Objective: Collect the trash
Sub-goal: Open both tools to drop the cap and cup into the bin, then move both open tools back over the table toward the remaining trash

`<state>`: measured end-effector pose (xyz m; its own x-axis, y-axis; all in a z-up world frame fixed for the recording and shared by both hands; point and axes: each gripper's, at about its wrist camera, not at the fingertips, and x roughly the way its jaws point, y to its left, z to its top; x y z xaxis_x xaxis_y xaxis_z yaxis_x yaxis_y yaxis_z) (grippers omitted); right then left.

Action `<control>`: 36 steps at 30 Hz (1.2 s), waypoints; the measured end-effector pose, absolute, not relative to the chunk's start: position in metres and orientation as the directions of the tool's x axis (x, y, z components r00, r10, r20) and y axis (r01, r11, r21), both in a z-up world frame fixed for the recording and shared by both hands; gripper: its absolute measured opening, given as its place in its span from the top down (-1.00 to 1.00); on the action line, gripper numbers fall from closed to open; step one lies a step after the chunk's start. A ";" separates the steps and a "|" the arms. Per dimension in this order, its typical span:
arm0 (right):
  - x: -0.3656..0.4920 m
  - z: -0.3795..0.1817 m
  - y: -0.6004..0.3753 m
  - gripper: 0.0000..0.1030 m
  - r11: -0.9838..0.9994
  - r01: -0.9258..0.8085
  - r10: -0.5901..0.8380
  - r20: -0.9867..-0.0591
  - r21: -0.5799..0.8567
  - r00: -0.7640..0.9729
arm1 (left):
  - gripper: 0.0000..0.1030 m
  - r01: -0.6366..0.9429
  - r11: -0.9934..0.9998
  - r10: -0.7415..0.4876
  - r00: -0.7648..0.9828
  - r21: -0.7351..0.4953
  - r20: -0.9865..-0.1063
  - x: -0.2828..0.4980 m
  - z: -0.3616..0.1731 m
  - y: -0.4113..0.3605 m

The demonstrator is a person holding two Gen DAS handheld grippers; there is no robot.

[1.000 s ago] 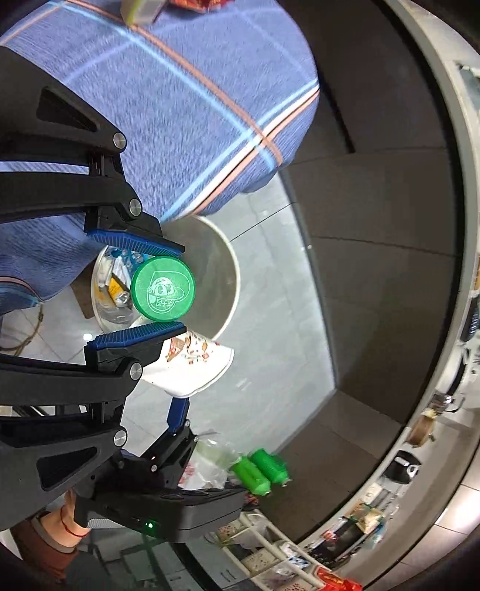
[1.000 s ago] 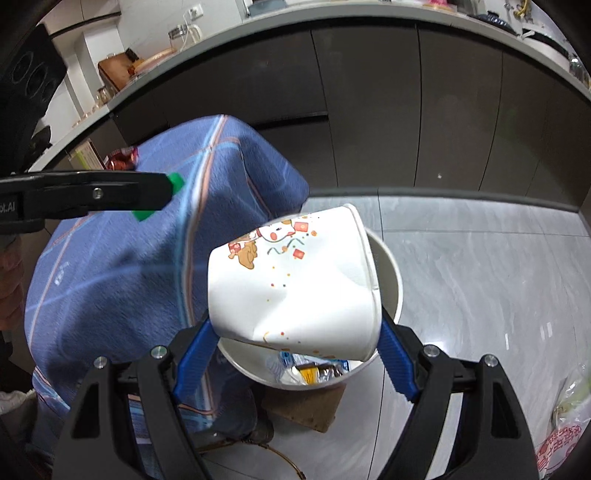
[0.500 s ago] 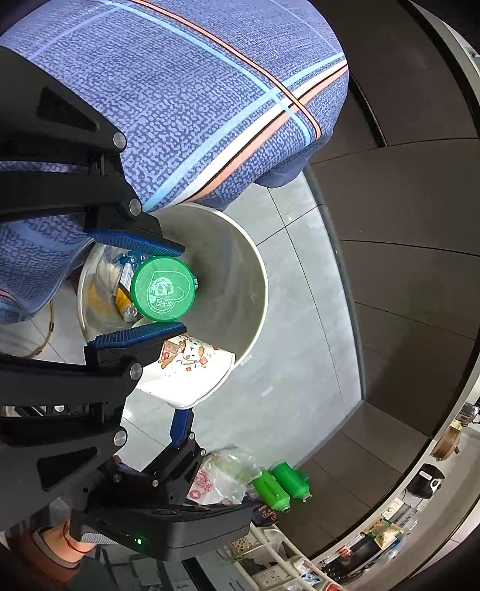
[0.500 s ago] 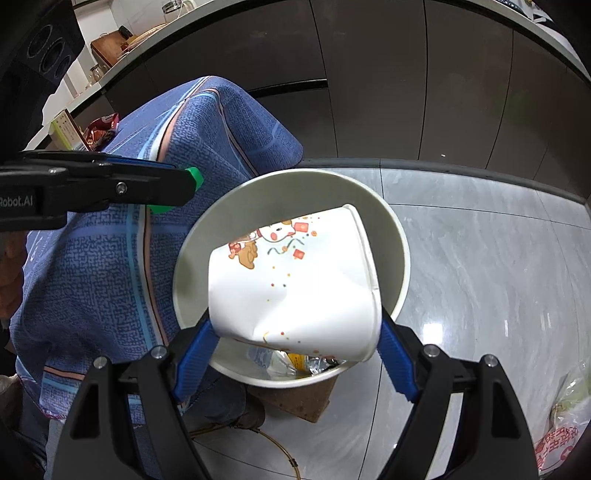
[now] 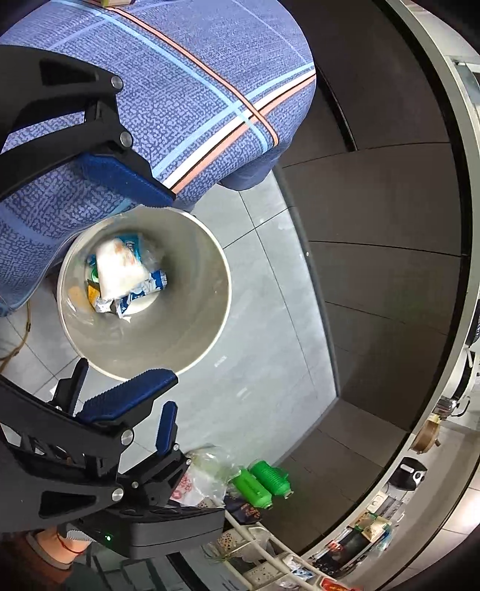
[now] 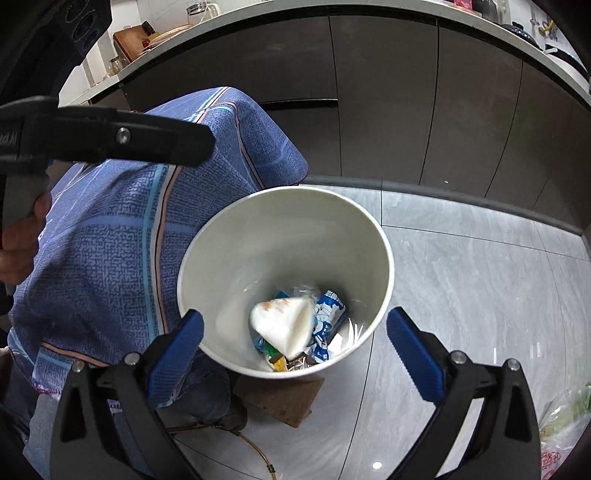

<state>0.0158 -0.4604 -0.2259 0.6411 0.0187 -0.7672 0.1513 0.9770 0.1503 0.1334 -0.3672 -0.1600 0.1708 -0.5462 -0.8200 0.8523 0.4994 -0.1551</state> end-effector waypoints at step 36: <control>0.057 -0.108 -0.362 -0.85 0.982 -0.052 0.156 -0.637 0.180 0.754 | -0.83 0.452 0.854 -0.474 0.472 -0.258 -0.743 0.153 -0.073 -0.097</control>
<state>0.0565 -0.3623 -0.1084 0.7545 0.1564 -0.6374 -0.0517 0.9823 0.1798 0.1534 -0.0965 -0.0729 0.4719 -0.4743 -0.7432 0.4521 0.8539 -0.2578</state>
